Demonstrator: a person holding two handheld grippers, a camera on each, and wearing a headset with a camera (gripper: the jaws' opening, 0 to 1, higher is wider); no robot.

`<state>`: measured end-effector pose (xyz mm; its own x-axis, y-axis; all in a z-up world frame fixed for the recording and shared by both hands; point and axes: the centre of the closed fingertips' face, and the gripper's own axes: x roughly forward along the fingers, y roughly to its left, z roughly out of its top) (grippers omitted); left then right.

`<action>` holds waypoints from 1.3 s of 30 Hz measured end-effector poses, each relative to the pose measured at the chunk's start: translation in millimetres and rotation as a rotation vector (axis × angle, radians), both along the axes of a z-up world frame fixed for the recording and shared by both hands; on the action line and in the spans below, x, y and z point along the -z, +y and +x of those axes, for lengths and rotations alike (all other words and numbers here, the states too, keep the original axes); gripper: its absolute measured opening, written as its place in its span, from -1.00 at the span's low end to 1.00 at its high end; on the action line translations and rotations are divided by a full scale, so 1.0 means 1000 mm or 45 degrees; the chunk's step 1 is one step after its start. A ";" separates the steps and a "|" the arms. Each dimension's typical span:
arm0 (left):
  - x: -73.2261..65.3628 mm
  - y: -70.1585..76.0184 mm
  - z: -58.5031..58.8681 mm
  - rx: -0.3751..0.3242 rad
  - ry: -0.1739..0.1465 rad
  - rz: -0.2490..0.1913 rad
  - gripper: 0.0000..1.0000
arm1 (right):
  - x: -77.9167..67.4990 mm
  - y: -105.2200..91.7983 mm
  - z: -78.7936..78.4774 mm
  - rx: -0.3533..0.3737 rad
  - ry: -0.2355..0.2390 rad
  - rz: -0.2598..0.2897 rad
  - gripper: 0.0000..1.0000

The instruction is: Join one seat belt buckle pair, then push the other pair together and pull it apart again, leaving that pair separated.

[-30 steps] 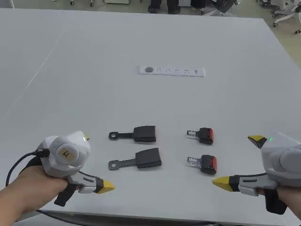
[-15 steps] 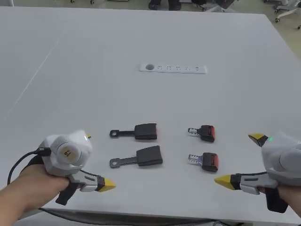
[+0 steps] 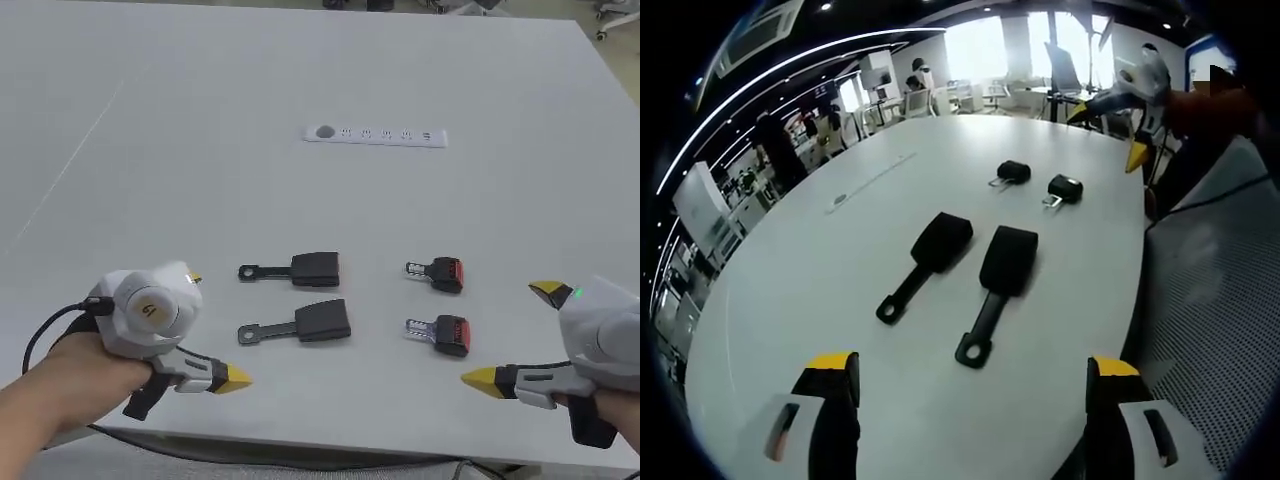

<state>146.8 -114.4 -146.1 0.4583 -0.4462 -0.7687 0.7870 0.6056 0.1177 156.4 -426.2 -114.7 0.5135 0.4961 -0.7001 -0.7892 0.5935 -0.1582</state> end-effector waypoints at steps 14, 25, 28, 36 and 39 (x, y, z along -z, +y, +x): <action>-0.002 -0.002 0.000 0.012 -0.007 0.007 0.88 | 0.002 0.002 0.003 -0.054 -0.014 -0.025 0.76; 0.001 -0.004 -0.004 0.030 0.014 0.022 0.73 | -0.001 0.005 0.007 -0.083 -0.022 0.015 0.45; 0.000 -0.010 -0.007 0.067 0.019 0.037 0.69 | 0.001 0.006 0.010 -0.116 -0.024 -0.003 0.43; 0.001 -0.030 -0.002 0.152 0.050 0.052 0.64 | 0.009 0.012 0.010 -0.194 0.015 -0.003 0.24; 0.003 -0.044 0.002 0.180 0.056 0.042 0.60 | 0.015 0.014 0.010 -0.223 0.024 -0.008 0.18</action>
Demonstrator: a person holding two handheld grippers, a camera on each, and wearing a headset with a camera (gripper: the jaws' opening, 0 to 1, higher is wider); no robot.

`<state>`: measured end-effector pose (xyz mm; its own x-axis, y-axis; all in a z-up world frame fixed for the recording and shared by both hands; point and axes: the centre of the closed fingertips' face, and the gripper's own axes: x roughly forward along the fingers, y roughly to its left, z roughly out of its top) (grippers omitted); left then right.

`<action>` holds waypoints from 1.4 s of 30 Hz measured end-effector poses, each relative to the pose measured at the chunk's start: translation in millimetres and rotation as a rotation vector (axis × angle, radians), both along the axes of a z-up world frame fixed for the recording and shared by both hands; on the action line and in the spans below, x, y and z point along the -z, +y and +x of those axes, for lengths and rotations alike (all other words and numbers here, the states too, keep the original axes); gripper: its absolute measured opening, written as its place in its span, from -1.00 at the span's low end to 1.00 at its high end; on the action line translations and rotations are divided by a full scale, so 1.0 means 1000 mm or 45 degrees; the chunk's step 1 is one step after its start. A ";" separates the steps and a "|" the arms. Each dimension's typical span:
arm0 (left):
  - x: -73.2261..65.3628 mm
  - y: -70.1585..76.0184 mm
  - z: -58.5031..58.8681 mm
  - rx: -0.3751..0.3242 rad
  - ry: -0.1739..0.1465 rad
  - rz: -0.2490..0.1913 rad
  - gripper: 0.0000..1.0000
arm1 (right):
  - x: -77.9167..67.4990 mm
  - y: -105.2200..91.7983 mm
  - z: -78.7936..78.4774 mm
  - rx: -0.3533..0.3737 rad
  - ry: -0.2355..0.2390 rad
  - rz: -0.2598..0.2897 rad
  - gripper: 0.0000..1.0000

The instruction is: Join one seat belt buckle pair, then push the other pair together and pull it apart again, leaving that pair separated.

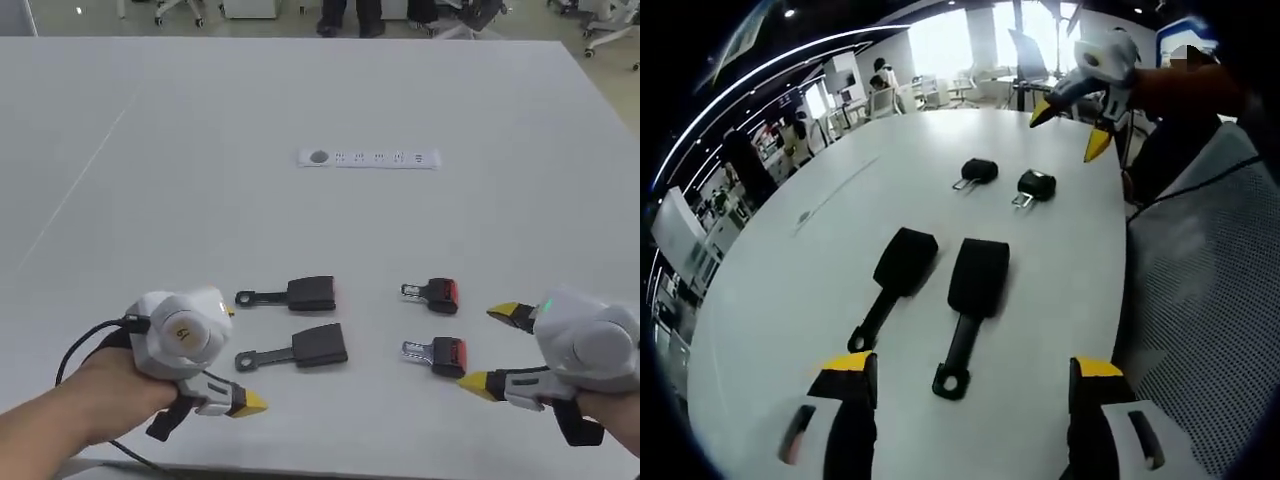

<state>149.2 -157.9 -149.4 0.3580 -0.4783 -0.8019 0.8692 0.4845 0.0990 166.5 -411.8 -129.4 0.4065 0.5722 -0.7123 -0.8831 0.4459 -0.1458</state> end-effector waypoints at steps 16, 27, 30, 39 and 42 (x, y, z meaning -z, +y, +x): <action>0.023 -0.050 0.021 0.151 0.036 -0.004 0.32 | 0.025 0.001 0.002 -0.104 0.092 -0.069 -0.06; 0.042 -0.058 0.035 0.214 0.043 0.080 0.11 | 0.041 0.007 0.008 -0.142 0.152 -0.078 -0.28; 0.042 -0.063 0.038 0.242 0.039 0.079 0.06 | 0.042 0.008 0.012 -0.133 0.149 -0.079 -0.25; 0.048 -0.074 0.047 0.328 0.037 0.108 -0.10 | 0.056 0.014 0.016 -0.190 0.166 -0.131 -0.27; 0.050 -0.078 0.045 0.359 0.064 0.111 -0.15 | 0.061 0.016 0.020 -0.211 0.197 -0.138 -0.30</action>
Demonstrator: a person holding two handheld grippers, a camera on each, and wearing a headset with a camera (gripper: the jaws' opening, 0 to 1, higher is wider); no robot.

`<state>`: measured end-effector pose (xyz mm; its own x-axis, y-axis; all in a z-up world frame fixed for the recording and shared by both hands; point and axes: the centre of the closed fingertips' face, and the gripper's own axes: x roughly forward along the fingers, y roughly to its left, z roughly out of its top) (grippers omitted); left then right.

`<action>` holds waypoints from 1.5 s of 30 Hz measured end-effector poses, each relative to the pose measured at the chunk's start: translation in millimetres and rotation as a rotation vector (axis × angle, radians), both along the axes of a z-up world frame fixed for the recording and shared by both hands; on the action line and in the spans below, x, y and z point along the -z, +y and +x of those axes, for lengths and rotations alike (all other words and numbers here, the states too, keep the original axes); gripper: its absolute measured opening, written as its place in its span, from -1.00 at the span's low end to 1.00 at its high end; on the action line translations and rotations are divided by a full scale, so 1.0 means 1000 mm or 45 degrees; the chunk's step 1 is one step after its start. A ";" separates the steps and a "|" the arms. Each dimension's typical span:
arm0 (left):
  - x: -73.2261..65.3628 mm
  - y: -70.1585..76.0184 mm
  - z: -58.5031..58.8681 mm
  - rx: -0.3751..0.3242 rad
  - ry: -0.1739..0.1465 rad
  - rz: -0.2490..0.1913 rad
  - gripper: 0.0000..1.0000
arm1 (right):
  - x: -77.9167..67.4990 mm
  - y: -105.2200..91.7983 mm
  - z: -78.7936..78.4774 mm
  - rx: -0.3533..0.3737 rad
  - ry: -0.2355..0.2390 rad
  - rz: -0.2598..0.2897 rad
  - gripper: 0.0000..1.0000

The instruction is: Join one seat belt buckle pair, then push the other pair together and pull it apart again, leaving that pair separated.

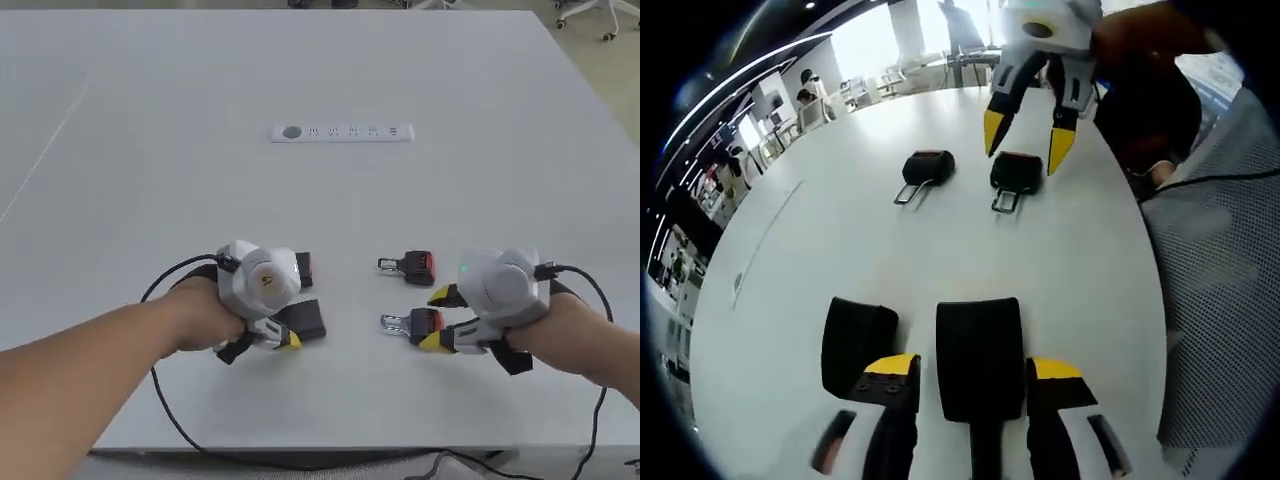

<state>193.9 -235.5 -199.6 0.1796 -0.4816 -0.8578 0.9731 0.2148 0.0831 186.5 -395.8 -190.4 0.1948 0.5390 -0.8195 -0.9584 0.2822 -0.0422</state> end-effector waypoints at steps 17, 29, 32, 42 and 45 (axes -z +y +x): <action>0.004 -0.007 -0.007 0.149 0.026 0.029 -0.30 | 0.018 -0.012 -0.006 -0.251 0.041 -0.191 -0.32; 0.005 -0.006 -0.014 0.232 0.028 0.085 -0.30 | 0.018 -0.011 -0.005 -0.290 0.064 -0.186 -0.33; 0.006 -0.006 -0.013 0.212 0.038 0.078 -0.30 | 0.018 -0.011 -0.005 -0.287 0.066 -0.181 -0.33; 0.008 -0.005 -0.012 0.058 0.094 -0.019 -0.29 | 0.019 0.003 -0.005 -0.291 0.063 -0.154 -0.33; 0.007 -0.006 -0.013 0.097 0.071 -0.035 -0.29 | 0.019 0.013 -0.009 -0.307 0.061 -0.146 -0.33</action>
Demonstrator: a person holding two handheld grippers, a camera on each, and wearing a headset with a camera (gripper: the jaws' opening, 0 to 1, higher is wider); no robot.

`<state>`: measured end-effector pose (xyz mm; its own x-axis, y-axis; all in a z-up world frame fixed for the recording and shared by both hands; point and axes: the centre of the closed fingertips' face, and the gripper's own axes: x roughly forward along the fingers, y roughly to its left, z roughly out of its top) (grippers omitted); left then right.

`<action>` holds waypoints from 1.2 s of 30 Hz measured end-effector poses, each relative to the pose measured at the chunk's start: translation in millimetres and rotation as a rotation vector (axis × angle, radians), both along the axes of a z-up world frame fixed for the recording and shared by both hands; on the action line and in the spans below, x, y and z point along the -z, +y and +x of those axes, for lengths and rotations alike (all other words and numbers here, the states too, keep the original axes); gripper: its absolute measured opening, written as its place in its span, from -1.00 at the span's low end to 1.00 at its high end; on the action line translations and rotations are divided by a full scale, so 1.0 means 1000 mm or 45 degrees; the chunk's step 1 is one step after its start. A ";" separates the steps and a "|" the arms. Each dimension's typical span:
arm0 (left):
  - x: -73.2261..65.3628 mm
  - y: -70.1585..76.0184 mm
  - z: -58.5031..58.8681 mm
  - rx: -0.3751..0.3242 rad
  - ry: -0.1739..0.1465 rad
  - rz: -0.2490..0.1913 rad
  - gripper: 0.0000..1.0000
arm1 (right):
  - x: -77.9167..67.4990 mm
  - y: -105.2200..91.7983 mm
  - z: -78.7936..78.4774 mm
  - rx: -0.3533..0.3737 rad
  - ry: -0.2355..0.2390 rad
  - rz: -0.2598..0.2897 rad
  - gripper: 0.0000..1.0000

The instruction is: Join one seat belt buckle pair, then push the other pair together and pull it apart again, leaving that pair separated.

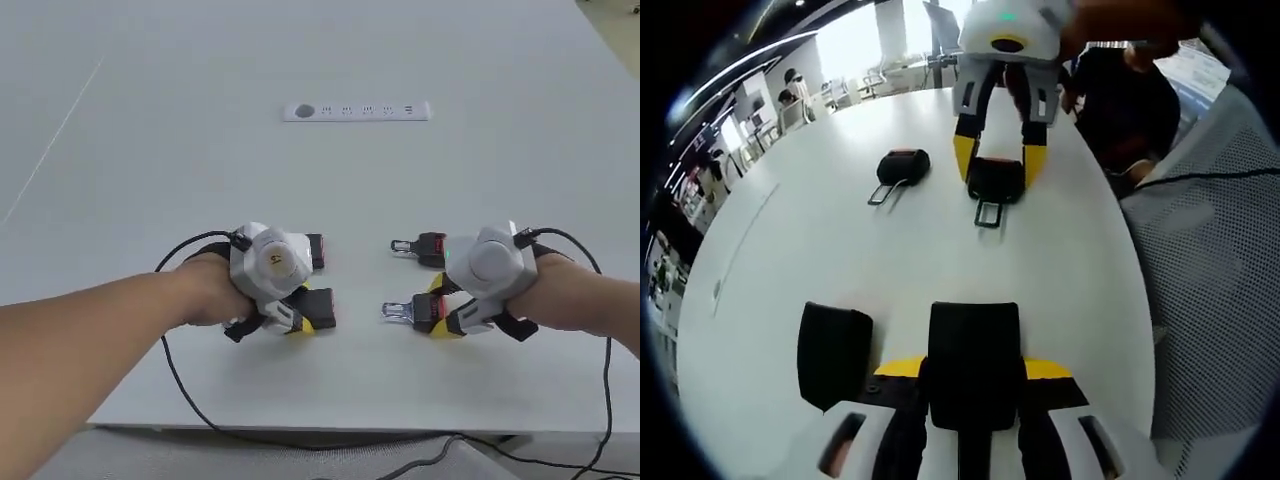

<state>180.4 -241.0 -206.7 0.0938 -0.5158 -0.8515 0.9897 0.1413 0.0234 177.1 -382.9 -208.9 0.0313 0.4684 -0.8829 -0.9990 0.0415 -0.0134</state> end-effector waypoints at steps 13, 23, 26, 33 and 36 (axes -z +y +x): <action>-0.002 0.000 -0.002 0.065 -0.011 0.004 -0.30 | -0.001 0.033 -0.004 -0.014 -0.004 0.053 -0.34; -0.002 -0.001 -0.002 0.083 -0.003 0.001 -0.30 | -0.001 0.051 0.001 -0.004 -0.004 0.089 -0.34; -0.001 -0.001 -0.002 0.086 0.000 0.000 -0.30 | 0.000 0.055 0.001 -0.020 -0.001 0.097 -0.34; -0.001 -0.001 -0.001 0.079 -0.002 -0.003 -0.30 | 0.000 0.061 0.001 -0.062 -0.012 0.101 -0.34; -0.001 -0.001 -0.001 0.086 0.006 -0.007 -0.30 | 0.000 0.061 0.003 -0.075 -0.012 0.109 -0.35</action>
<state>179.4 -241.9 -205.8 0.0541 -0.5259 -0.8489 0.9971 0.0740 0.0177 180.5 -321.8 -208.7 0.0093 0.5437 -0.8392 -0.9996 -0.0159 -0.0214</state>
